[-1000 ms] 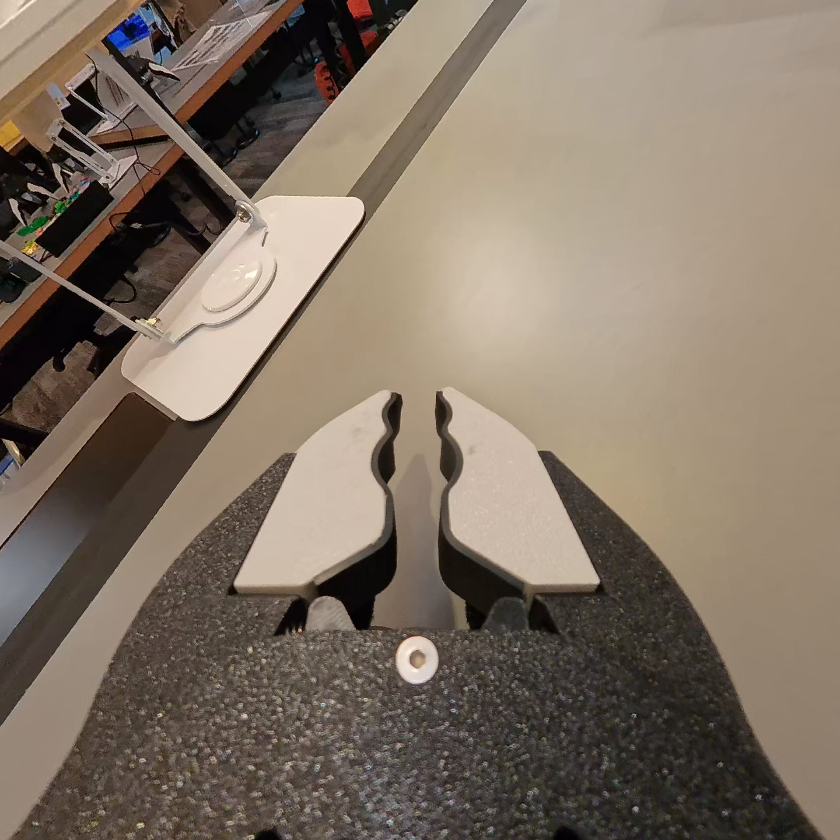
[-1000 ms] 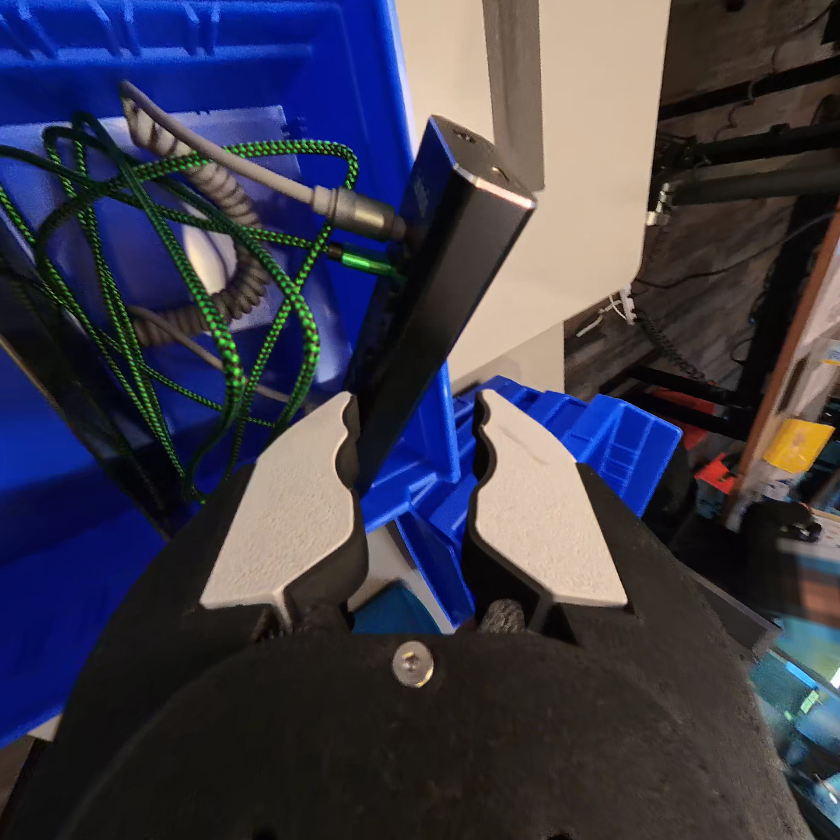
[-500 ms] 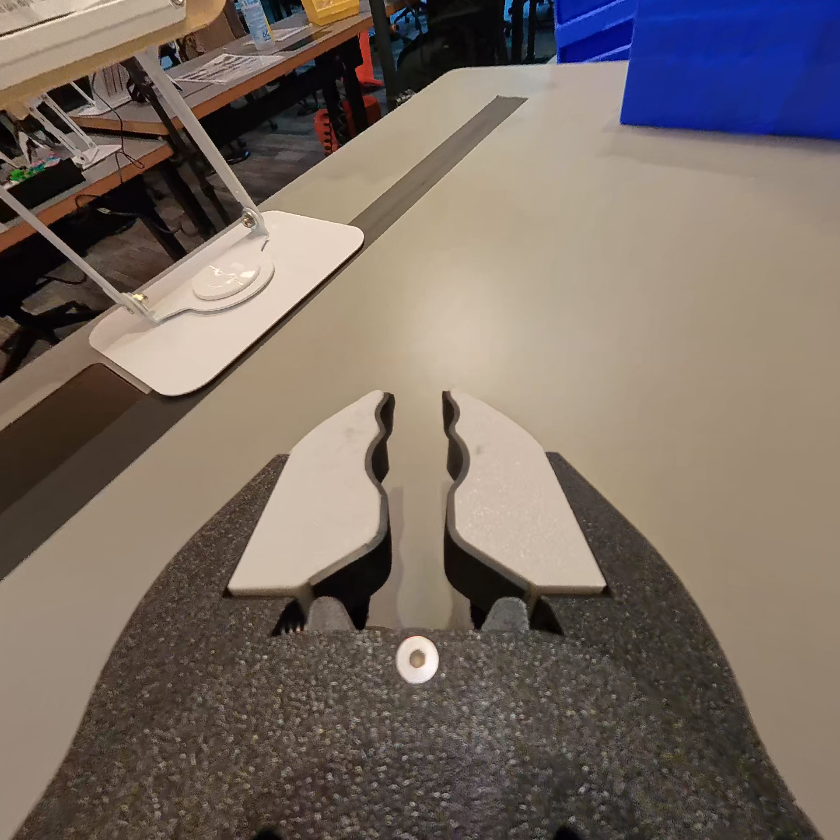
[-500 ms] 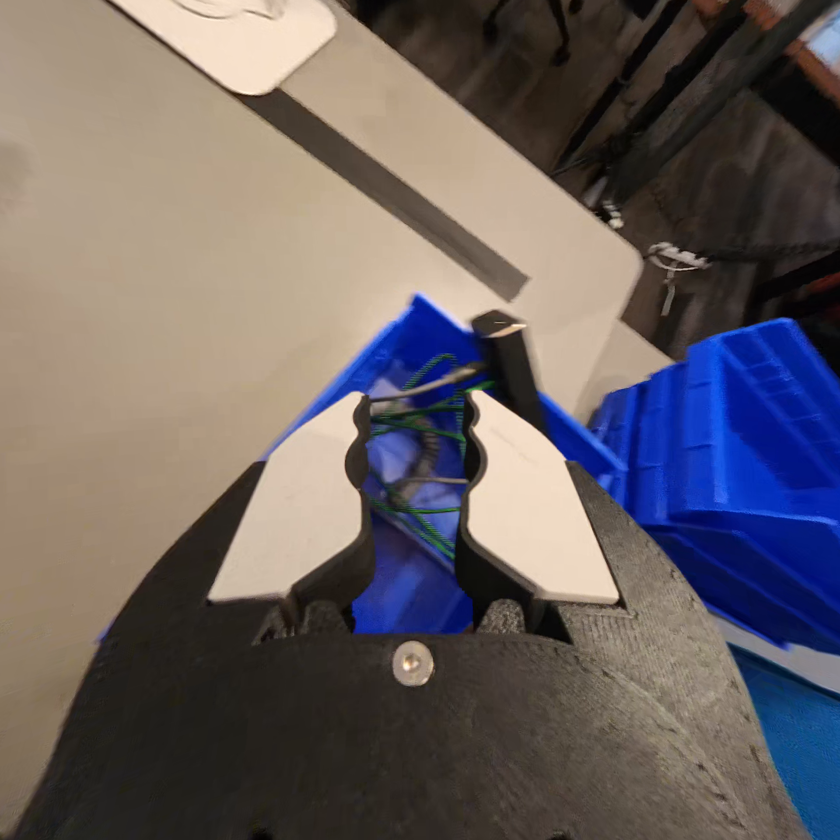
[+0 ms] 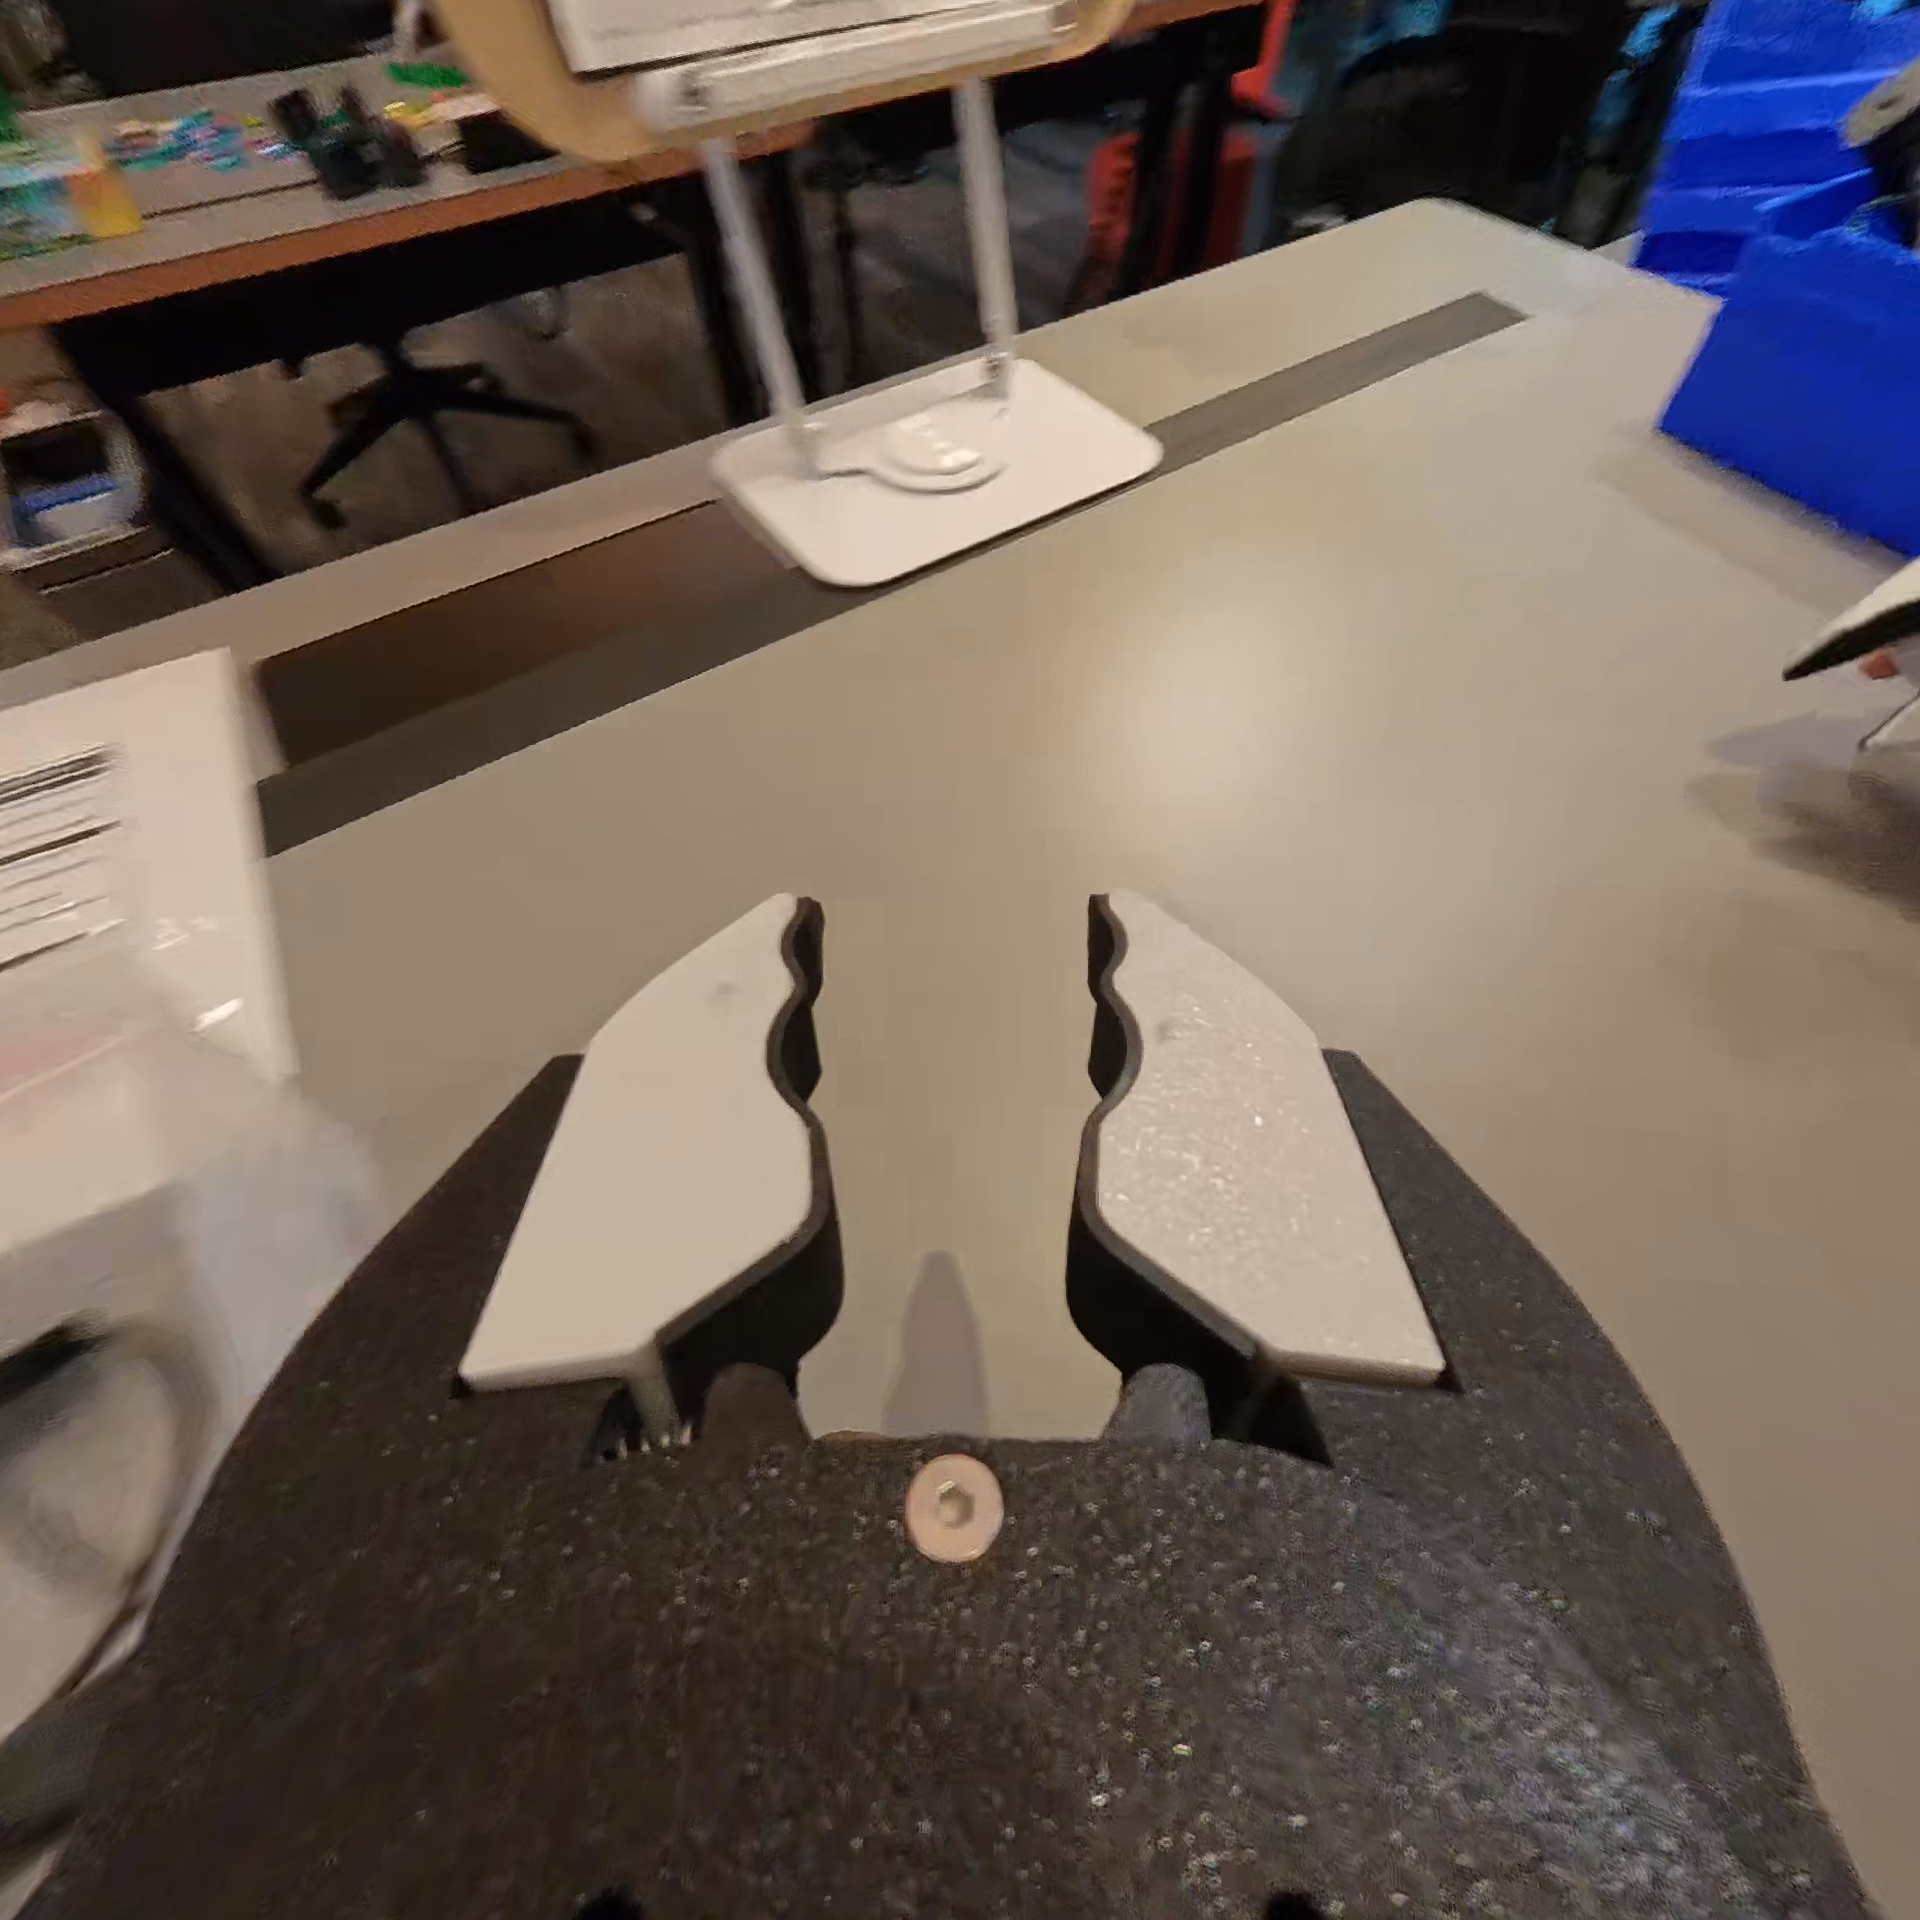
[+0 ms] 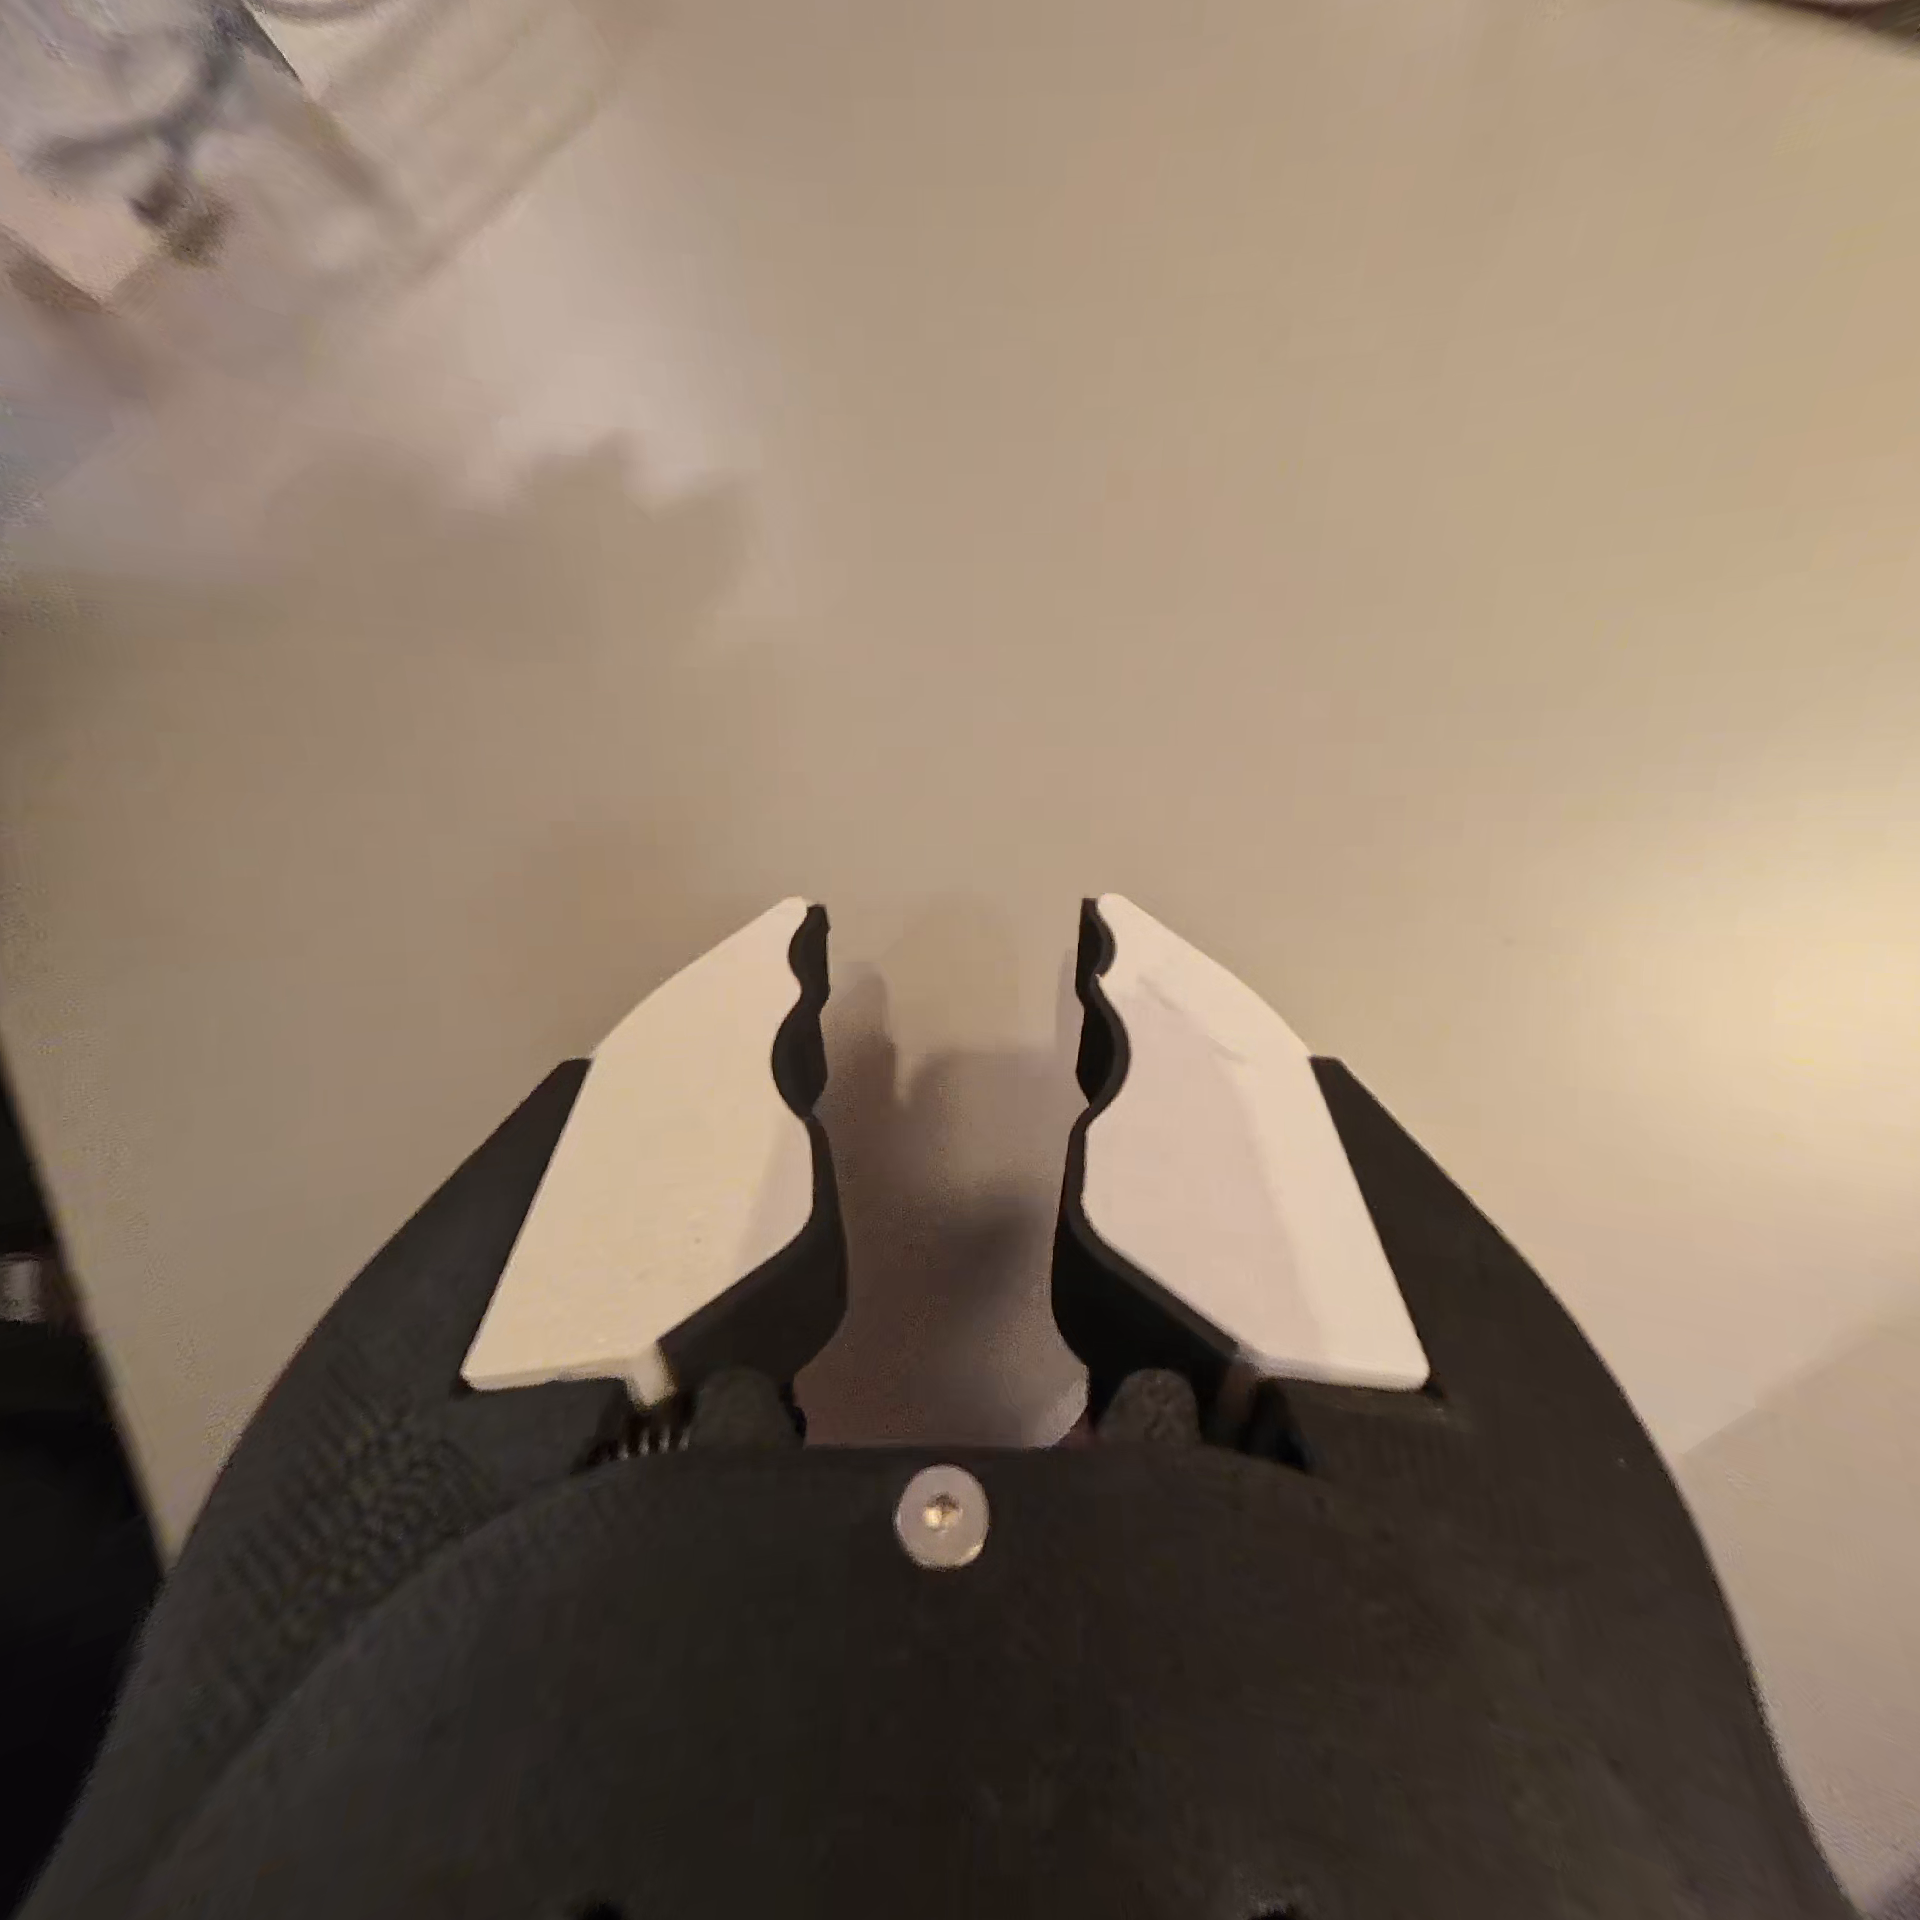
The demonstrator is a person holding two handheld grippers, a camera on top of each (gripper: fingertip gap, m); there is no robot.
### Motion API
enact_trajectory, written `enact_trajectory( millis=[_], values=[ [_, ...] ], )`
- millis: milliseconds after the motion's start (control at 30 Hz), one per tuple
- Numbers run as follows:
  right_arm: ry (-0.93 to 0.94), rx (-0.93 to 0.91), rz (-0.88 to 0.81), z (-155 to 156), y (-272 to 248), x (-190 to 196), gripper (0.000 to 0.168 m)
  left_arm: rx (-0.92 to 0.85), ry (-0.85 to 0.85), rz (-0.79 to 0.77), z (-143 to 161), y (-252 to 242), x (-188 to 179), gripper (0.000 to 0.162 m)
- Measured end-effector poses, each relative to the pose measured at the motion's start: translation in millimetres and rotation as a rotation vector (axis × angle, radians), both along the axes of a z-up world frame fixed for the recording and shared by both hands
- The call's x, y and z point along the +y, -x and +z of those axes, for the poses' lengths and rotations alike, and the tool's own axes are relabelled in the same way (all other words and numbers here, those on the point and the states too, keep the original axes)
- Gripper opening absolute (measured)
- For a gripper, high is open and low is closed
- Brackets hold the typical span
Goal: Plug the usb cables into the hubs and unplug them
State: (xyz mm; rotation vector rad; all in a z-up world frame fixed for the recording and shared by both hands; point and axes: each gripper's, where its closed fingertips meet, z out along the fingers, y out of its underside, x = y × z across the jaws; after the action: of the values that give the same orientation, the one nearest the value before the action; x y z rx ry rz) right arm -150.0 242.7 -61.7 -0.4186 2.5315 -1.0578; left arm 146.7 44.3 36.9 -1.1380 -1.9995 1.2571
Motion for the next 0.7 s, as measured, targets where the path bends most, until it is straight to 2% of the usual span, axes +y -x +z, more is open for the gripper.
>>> enact_trajectory(
  millis=[100, 167, 233, 333, 400, 500, 700],
  values=[
    [-0.024, 0.096, 0.003, -35.9, 8.5, -7.8, 0.046, -0.170, 0.027, 0.125, 14.4, -70.8, -23.6, 0.050],
    [-0.008, 0.099, 0.005, -37.5, 11.4, -10.1, 0.047, -0.326, 0.030, 0.196, 13.7, -116.5, -47.3, 0.050],
    [-0.007, 0.072, 0.014, -35.6, 11.5, -9.9, 0.047, -0.473, 0.078, 0.200, 9.2, -149.6, -76.9, 0.050],
    [-0.025, 0.055, 0.028, -36.7, 11.0, -7.9, 0.048, -0.687, 0.159, 0.108, -15.6, -174.3, -126.1, 0.038],
    [-0.032, 0.059, 0.040, -37.6, 10.3, -6.2, 0.049, -0.847, 0.237, -0.028, -41.5, -178.4, -148.6, 0.027],
    [-0.030, 0.063, 0.050, -37.4, 10.0, -4.2, 0.049, -1.117, 0.170, -0.181, -82.4, -197.5, -165.6, 0.038],
    [-0.033, 0.037, 0.044, -35.6, 11.1, -5.0, 0.048, -1.234, 0.033, -0.284, -110.5, -195.7, -182.3, 0.035]
  ],
)
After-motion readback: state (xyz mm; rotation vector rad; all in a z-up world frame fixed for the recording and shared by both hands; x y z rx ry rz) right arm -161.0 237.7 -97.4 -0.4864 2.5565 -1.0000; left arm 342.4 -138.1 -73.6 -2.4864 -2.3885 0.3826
